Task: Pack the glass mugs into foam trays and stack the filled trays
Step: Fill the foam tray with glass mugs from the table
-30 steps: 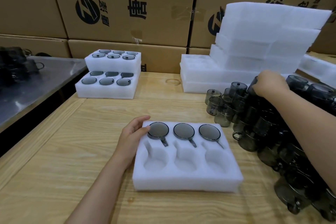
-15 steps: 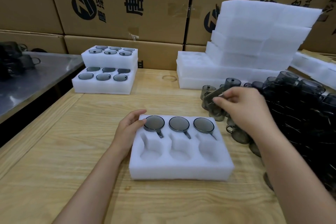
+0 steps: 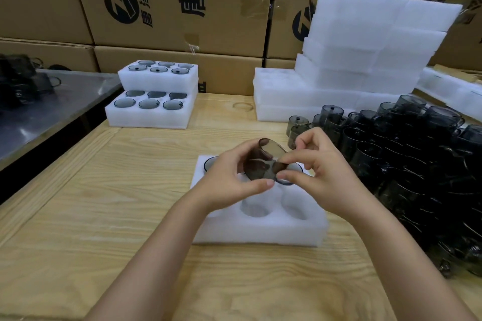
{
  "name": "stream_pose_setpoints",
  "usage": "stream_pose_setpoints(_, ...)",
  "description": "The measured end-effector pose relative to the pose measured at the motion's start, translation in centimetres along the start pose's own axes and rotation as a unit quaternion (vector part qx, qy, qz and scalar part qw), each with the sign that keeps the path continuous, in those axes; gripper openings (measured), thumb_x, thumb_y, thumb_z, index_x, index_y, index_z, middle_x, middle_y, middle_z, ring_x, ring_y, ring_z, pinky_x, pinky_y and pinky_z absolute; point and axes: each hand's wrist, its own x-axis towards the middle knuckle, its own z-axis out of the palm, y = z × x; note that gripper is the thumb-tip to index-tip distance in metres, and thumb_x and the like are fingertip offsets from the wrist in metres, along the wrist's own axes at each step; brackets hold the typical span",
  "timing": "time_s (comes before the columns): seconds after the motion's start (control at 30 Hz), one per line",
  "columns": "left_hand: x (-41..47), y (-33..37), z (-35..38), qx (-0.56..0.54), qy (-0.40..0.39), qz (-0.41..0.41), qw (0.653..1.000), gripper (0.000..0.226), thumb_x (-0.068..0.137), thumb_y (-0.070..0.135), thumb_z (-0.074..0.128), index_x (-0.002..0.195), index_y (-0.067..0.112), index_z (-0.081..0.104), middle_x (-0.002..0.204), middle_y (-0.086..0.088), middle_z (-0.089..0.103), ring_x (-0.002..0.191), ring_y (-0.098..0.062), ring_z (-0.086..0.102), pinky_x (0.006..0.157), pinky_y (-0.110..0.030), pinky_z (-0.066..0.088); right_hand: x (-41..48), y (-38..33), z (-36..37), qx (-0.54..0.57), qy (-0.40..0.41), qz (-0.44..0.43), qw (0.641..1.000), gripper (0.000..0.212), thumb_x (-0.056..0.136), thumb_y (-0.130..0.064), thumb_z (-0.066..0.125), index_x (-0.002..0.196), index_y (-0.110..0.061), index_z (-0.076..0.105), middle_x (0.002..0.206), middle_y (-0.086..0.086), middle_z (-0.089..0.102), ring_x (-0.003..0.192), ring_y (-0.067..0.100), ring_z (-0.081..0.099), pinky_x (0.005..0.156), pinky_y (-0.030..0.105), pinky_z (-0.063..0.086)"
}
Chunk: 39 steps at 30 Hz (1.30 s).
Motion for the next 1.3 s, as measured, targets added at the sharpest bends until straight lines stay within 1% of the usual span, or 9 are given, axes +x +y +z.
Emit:
stream_pose_setpoints(0.17, 0.5, 0.5, 2.3, 0.134, 0.191, 0.087, 0.968, 0.063, 0.066, 0.035, 0.081, 0.113, 0.036, 0.039, 0.112, 0.012, 0.054, 0.099, 0.000, 0.055, 0.083, -0.013, 0.044, -0.8, -0.7, 1.1, 0.152, 0.076, 0.122, 0.978, 0.035, 0.085, -0.031, 0.065, 0.113, -0.049, 0.052, 0.092, -0.010, 0.055, 0.065, 0.003, 0.057, 0.064, 0.017, 0.044)
stream_pose_setpoints(0.23, 0.7, 0.6, 3.4, 0.230, 0.231, 0.152, 0.933, 0.060, 0.067, 0.044, 0.072, 0.112, 0.030, 0.035, 0.109, 0.004, 0.049, 0.099, -0.012, 0.052, 0.080, -0.019, 0.043, -1.0, -1.3, 1.5, 0.258, 0.052, 0.157, 0.952, 0.047, 0.081, -0.046, 0.061, 0.125, -0.046, 0.046, 0.097, -0.015, 0.062, 0.077, 0.001, 0.059, 0.066, 0.018, 0.045)
stream_pose_setpoints(0.37, 0.7, 0.1, 5.5, 0.332, 0.226, 0.270, 0.875, 0.061, 0.068, 0.013, 0.074, 0.113, 0.016, 0.034, 0.103, -0.023, 0.053, 0.092, -0.034, 0.050, 0.073, -0.045, 0.048, -1.2, -1.4, 2.0, 0.225, 0.084, 0.177, 0.954, 0.061, 0.068, -0.072, 0.058, 0.119, -0.039, 0.050, 0.102, -0.022, 0.060, 0.086, -0.012, 0.055, 0.072, 0.011, 0.041)
stream_pose_setpoints(0.53, -0.3, 0.0, 4.8, 0.240, 0.021, 0.157, 0.958, 0.076, 0.078, 0.030, 0.069, 0.139, 0.026, 0.025, 0.126, 0.002, 0.041, 0.113, -0.004, 0.043, 0.090, -0.022, 0.041, -2.0, 0.8, 0.2, 0.189, 0.040, 0.150, 0.970, 0.020, 0.088, -0.034, 0.059, 0.108, -0.035, 0.059, 0.095, -0.016, 0.065, 0.082, -0.008, 0.058, 0.067, 0.010, 0.043)
stream_pose_setpoints(0.63, -0.8, 0.1, 4.2, 0.206, -0.039, 0.137, 0.968, 0.071, 0.077, 0.024, 0.062, 0.142, 0.028, 0.034, 0.134, 0.011, 0.039, 0.121, 0.005, 0.039, 0.097, -0.015, 0.035, -2.4, 2.2, -1.1, 0.183, 0.019, 0.129, 0.974, 0.024, 0.080, -0.030, 0.057, 0.103, -0.034, 0.063, 0.094, -0.015, 0.067, 0.085, -0.001, 0.061, 0.072, 0.014, 0.045)
stream_pose_setpoints(0.83, 0.0, -0.1, 3.6, -0.019, 0.040, -0.022, 0.999, 0.051, 0.076, 0.014, 0.047, 0.123, 0.034, 0.048, 0.124, 0.009, 0.056, 0.113, 0.001, 0.053, 0.092, -0.019, 0.044, -2.8, 3.3, -0.9, 0.160, -0.023, 0.114, 0.980, 0.034, 0.073, -0.022, 0.050, 0.098, -0.039, 0.064, 0.100, -0.017, 0.065, 0.092, 0.005, 0.059, 0.081, 0.020, 0.045)
stream_pose_setpoints(1.0, 0.4, -1.1, 3.8, 0.030, 0.036, -0.074, 0.996, 0.060, 0.085, -0.012, 0.038, 0.129, 0.027, 0.048, 0.121, 0.001, 0.062, 0.116, -0.008, 0.056, 0.103, -0.034, 0.042, -2.1, 2.8, -0.2, 0.090, -0.071, 0.099, 0.988, 0.032, 0.073, -0.025, 0.053, 0.092, -0.047, 0.063, 0.097, -0.022, 0.065, 0.081, 0.007, 0.057, 0.077, 0.019, 0.046)
stream_pose_setpoints(1.13, 0.4, -1.2, 3.8, 0.046, 0.038, -0.065, 0.996, 0.062, 0.083, -0.014, 0.033, 0.125, 0.030, 0.049, 0.123, -0.002, 0.062, 0.113, -0.007, 0.057, 0.099, -0.028, 0.044, -1.8, 2.7, 0.7, -0.021, -0.106, 0.064, 0.992, 0.032, 0.077, -0.024, 0.057, 0.101, -0.045, 0.062, 0.092, -0.024, 0.055, 0.085, -0.005, 0.043, 0.075, 0.012, 0.031)
stream_pose_setpoints(1.3, 0.3, -1.1, 3.8, 0.053, 0.030, -0.060, 0.996, 0.045, 0.094, -0.001, 0.040, 0.127, 0.026, 0.054, 0.118, 0.006, 0.064, 0.111, -0.007, 0.059, 0.101, -0.034, 0.044, -1.9, 2.5, 1.5, -0.141, -0.125, 0.017, 0.982, 0.040, 0.078, -0.030, 0.053, 0.117, -0.035, 0.061, 0.104, -0.015, 0.044, 0.098, 0.012, 0.034, 0.088, 0.022, 0.028)
